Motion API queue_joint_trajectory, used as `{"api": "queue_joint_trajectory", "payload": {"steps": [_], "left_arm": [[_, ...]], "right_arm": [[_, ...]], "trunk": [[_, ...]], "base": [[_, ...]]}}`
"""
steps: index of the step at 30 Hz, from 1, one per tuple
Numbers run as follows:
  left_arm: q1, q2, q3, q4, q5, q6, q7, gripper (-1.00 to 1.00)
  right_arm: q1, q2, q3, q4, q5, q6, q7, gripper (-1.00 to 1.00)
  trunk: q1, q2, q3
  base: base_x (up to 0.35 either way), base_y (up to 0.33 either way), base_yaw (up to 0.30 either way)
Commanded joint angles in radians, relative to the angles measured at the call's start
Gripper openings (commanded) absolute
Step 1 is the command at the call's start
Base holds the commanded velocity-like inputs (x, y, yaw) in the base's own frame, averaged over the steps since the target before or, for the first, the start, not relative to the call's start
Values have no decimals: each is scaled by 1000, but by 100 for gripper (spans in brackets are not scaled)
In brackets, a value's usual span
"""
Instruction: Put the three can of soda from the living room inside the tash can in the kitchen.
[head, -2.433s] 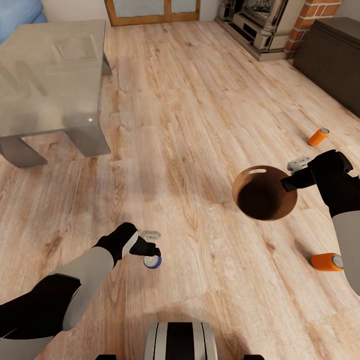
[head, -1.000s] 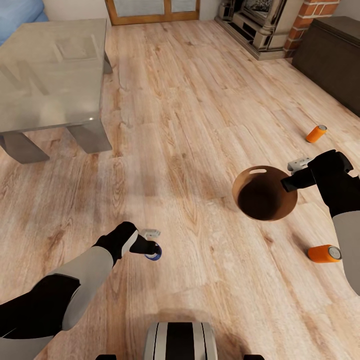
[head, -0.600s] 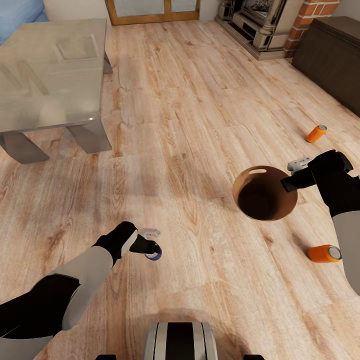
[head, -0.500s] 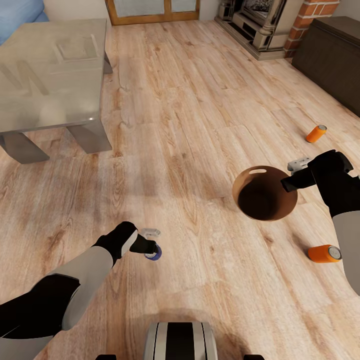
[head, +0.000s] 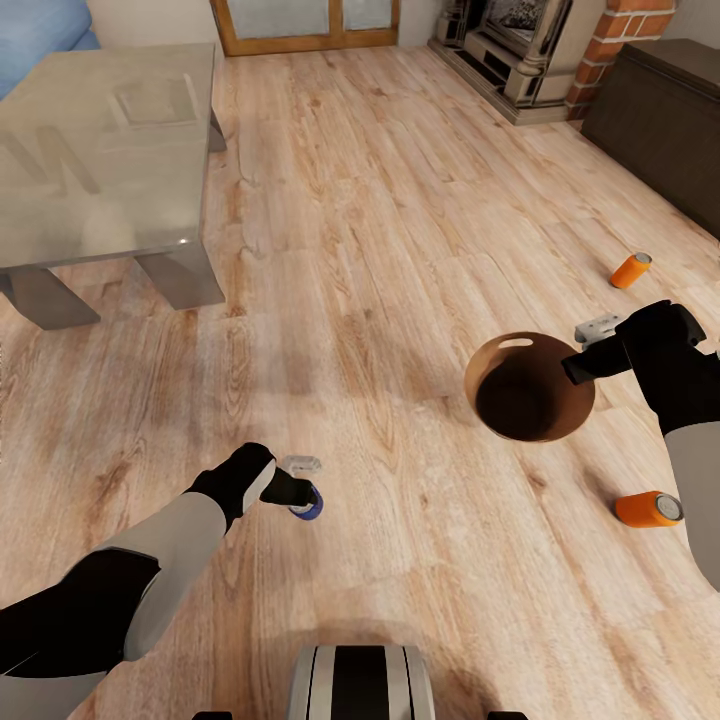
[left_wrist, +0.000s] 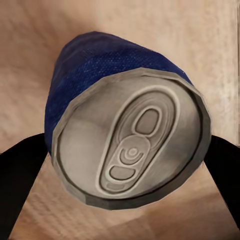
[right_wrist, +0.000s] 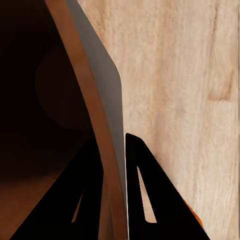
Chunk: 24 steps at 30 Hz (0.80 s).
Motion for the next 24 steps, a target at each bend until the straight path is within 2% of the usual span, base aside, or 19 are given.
{"api": "queue_joint_trajectory", "payload": {"steps": [1, 24], "left_arm": [[0, 0, 0, 0, -1, 0, -1, -100], [0, 1, -3, 2, -2, 0, -2, -100]], "right_arm": [[0, 0, 0, 0, -7, 4, 5, -100], [0, 1, 2, 7, -7, 4, 5, -100]], "trunk": [[0, 0, 4], [-11, 6, 93]], "base": [[0, 0, 0], [0, 0, 0]]}}
